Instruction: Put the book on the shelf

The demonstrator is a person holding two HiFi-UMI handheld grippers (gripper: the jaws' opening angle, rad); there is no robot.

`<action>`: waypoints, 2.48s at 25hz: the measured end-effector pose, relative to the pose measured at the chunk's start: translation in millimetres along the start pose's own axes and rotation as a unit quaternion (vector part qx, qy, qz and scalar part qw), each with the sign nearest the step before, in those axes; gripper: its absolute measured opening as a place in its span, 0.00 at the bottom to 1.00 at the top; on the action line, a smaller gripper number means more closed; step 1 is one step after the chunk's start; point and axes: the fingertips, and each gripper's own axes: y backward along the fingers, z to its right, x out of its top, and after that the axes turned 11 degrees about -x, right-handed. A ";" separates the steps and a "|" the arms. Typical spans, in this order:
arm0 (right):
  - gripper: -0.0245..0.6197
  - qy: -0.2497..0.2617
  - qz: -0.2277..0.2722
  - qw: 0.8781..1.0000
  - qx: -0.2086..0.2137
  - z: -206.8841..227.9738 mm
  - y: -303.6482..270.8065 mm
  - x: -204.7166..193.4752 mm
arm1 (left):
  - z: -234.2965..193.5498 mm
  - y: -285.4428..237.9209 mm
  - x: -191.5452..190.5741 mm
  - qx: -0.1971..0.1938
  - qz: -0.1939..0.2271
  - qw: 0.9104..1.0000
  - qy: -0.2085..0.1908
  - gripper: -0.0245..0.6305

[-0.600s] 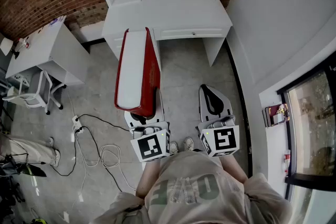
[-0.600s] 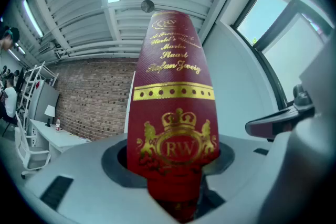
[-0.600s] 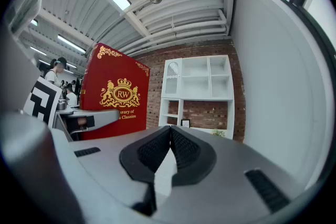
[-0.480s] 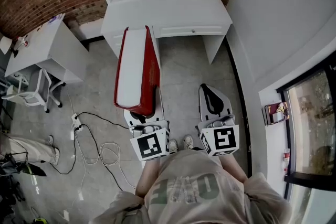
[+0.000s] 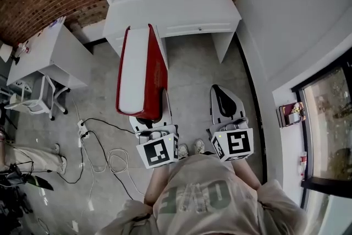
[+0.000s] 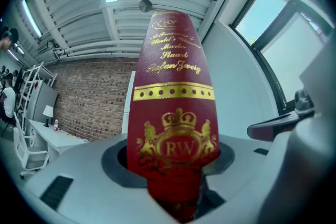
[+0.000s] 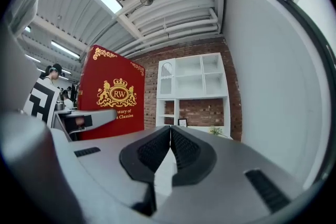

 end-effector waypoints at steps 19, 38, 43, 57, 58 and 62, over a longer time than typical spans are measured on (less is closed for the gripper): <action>0.06 -0.040 -0.015 0.999 0.029 57.1 -53.7 -39.9 | 29.4 -80.5 -20.9 0.003 0.009 1.000 -0.025 0.40; 0.06 0.001 0.004 1.000 -0.023 54.2 -421.2 -29.6 | -127.0 -416.8 -46.0 -0.064 0.059 0.996 -0.013 0.40; 0.06 0.001 0.016 0.999 -0.041 53.1 -529.0 -9.4 | -172.4 -514.0 -54.9 -0.085 0.056 0.995 -0.003 0.40; 0.06 0.011 0.004 0.995 -0.095 95.5 -651.2 -17.5 | -189.8 -637.9 -89.8 -0.128 0.016 0.991 0.037 0.40; 0.06 0.009 0.004 0.996 -0.089 95.2 -655.9 -18.7 | -191.1 -640.1 -88.8 -0.121 0.012 0.992 0.039 0.40; 0.06 0.009 0.010 0.998 -0.059 92.6 -670.3 -11.4 | -192.4 -649.6 -91.5 -0.088 -0.005 0.995 0.053 0.40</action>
